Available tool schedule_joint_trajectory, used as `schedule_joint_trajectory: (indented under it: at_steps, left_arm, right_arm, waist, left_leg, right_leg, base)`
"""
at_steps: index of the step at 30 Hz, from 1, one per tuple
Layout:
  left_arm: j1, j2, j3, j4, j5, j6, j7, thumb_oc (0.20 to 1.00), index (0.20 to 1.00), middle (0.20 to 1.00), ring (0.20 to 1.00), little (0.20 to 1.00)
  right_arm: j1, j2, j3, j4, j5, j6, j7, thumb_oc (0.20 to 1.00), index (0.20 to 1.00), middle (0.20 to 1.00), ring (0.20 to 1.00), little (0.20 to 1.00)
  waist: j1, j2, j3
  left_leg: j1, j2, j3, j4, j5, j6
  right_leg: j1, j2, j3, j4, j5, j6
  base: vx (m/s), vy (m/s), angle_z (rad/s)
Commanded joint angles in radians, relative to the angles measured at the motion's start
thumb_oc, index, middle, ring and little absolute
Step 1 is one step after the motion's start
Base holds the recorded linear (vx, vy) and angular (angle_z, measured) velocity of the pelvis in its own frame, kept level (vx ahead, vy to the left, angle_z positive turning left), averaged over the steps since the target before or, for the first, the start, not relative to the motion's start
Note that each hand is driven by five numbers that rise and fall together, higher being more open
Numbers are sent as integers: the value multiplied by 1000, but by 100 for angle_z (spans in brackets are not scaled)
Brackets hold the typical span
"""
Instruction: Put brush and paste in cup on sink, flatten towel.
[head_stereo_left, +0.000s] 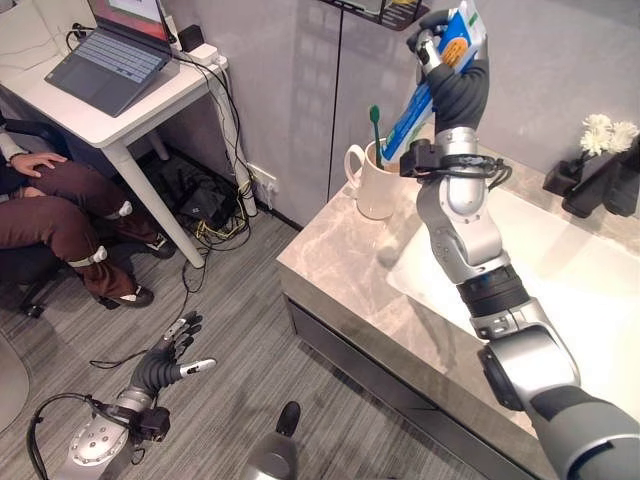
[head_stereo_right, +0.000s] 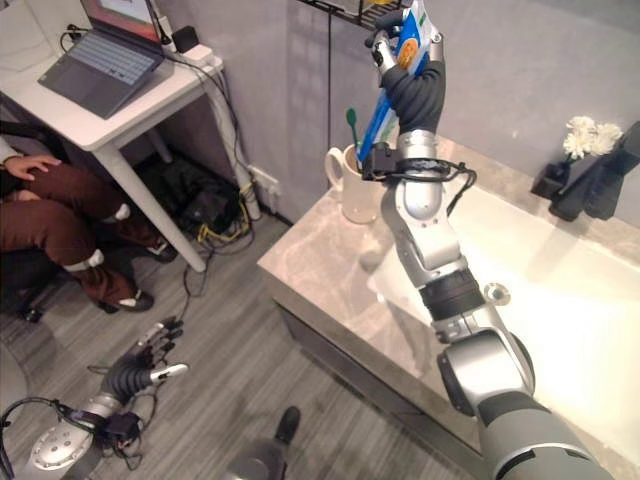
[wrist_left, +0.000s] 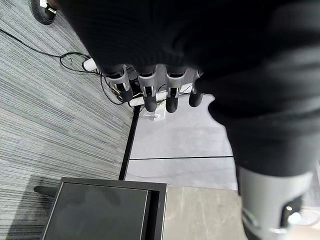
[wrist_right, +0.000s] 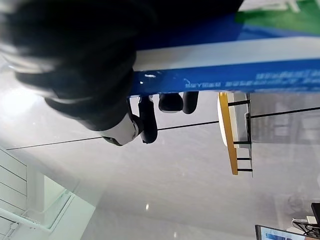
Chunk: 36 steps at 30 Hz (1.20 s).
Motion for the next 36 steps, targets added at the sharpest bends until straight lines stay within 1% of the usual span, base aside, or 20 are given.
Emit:
schedule_joint_trajectory:
  at_steps: [1,7,10,19,20,22,23,24,25,26,27,28,29,30,31,32,33,34,36]
  left_arm:
    - [9,64,-34,-36,-19,-22,-3,1000,1000,1000,1000,1000]
    - [11,58,-33,-26,-20,-21,-5,1000,1000,1000,1000,1000]
    - [10,55,-30,-24,-20,-22,-4,1000,1000,1000,1000,1000]
    - [11,49,-30,-12,-17,-23,-7,1000,1000,1000,1000,1000]
    - [10,49,-30,-11,-17,-23,-8,1000,1000,1000,1000,1000]
    - [9,48,-31,-9,-18,-25,-8,1000,1000,1000,1000,1000]
    - [9,48,-31,-7,-18,-24,-8,1000,1000,1000,1000,1000]
    - [9,48,-30,-7,-18,-24,-8,1000,1000,1000,1000,1000]
    - [6,48,-33,-6,-17,-25,-7,1000,1000,1000,1000,1000]
    - [6,47,-34,-6,-17,-25,-7,1000,1000,1000,1000,1000]
    - [6,47,-33,-4,-18,-25,-6,1000,1000,1000,1000,1000]
    - [4,45,-35,-4,-19,-26,-7,1000,1000,1000,1000,1000]
    - [5,44,-34,-2,-19,-25,-6,1000,1000,1000,1000,1000]
    - [4,44,-35,-1,-19,-25,-5,1000,1000,1000,1000,1000]
    - [4,42,-36,1,-19,-25,-4,1000,1000,1000,1000,1000]
    - [4,43,-36,0,-19,-25,-4,1000,1000,1000,1000,1000]
    - [3,39,-38,3,-18,-25,-2,1000,1000,1000,1000,1000]
    - [3,39,-38,2,-18,-25,-3,1000,1000,1000,1000,1000]
    - [-1,37,-41,7,-16,-25,-3,1000,1000,1000,1000,1000]
  right_arm:
    - [-135,-65,55,-12,-18,-35,25,200,200,200,200,200]
    - [-143,-62,73,-3,-24,-27,33,200,200,200,200,200]
    - [-143,-70,82,4,-52,-15,28,200,200,200,200,200]
    - [-153,-67,86,65,-65,-7,27,200,200,200,200,200]
    - [-156,-67,85,72,-66,-7,24,200,200,200,200,200]
    - [-159,-64,84,87,-69,-5,19,200,200,200,200,200]
    - [-160,-63,85,87,-68,-5,19,200,200,200,200,200]
    - [-160,-63,85,87,-68,-5,19,200,200,200,200,200]
    - [-161,-61,86,100,-70,-4,18,200,200,200,200,200]
    - [-160,-62,86,102,-69,-2,19,200,200,200,200,200]
    - [-161,-61,86,101,-68,-2,19,200,200,200,200,200]
    - [-163,-62,89,106,-66,-1,23,325,325,325,325,325]
    - [-165,-61,90,108,-65,-1,22,718,718,718,718,718]
    - [-166,-61,87,110,-62,-1,20,1000,1000,1000,1000,1000]
    - [-166,-61,87,113,-64,0,19,1000,1000,1000,1000,1000]
    - [-166,-62,87,113,-64,0,19,1000,1000,1000,1000,1000]
    - [-167,-59,85,114,-58,-3,20,1000,1000,1000,1000,1000]
    - [-167,-60,85,115,-58,-3,19,1000,1000,1000,1000,1000]
    - [-169,-62,85,113,-54,-4,20,1000,1000,1000,1000,1000]
  waist:
    - [14,-10,-32]
    - [14,-18,-26]
    - [14,-21,-23]
    - [16,-20,-17]
    - [17,-18,-12]
    - [17,-18,-9]
    - [15,-20,-14]
    - [16,-19,-13]
    - [17,-17,-8]
    - [18,-17,-8]
    - [16,-19,-13]
    - [18,-17,-7]
    - [17,-19,-12]
    - [16,-20,-12]
    - [15,-21,-13]
    - [17,-19,-8]
    - [13,-21,-14]
    - [15,-19,-9]
    - [11,-19,-11]
  left_leg:
    - [-7,-30,-55,-39,3,10]
    - [-10,-30,-56,-39,4,11]
    - [-12,-32,-58,-39,4,12]
    - [-15,-30,-56,-39,4,14]
    - [-24,-38,-53,-39,28,22]
    - [-26,-37,-50,-39,28,22]
    - [-18,-31,-55,-39,6,16]
    - [-16,-29,-54,-39,4,15]
    - [-26,-37,-47,-39,28,23]
    - [-26,-37,-47,-39,28,23]
    - [-18,-31,-51,-39,6,16]
    - [-27,-37,-46,-39,28,23]
    - [-18,-29,-50,-39,4,15]
    - [-20,-30,-50,-39,5,16]
    - [-20,-30,-50,-39,5,16]
    - [-28,-37,-45,-39,27,23]
    - [-18,-30,-49,-39,4,17]
    - [-26,-36,-44,-39,26,23]
    - [-25,-35,-42,-39,27,24]
  right_leg:
    - [107,-49,24,1,61,67]
    - [102,-48,23,1,63,66]
    - [100,-47,24,1,65,66]
    - [94,-47,27,1,66,66]
    - [84,-54,14,1,84,56]
    - [82,-54,14,1,85,57]
    - [90,-47,28,1,68,66]
    - [91,-46,29,1,67,66]
    - [81,-53,15,1,86,57]
    - [81,-53,15,1,86,57]
    - [88,-47,29,1,69,67]
    - [80,-53,17,1,86,57]
    - [88,-45,30,1,66,66]
    - [87,-46,31,1,68,66]
    - [87,-46,31,1,69,66]
    - [80,-52,17,1,86,57]
    - [87,-45,32,1,71,66]
    - [79,-52,19,2,88,57]
    - [79,-53,23,2,92,57]
  base:
    - [0,0,0]
    - [-1,0,1]
    - [0,1,1]
    - [-7,6,0]
    - [-72,41,-1]
    - [-4,-1,0]
    - [71,-45,-1]
    - [0,0,0]
    - [-66,41,-2]
    - [0,0,0]
    - [0,0,0]
    - [81,-49,0]
    - [0,0,0]
    - [82,-41,-3]
    - [-68,46,-1]
    - [0,0,0]
    - [-69,42,0]
    - [0,0,-4]
    - [-36,20,-1]
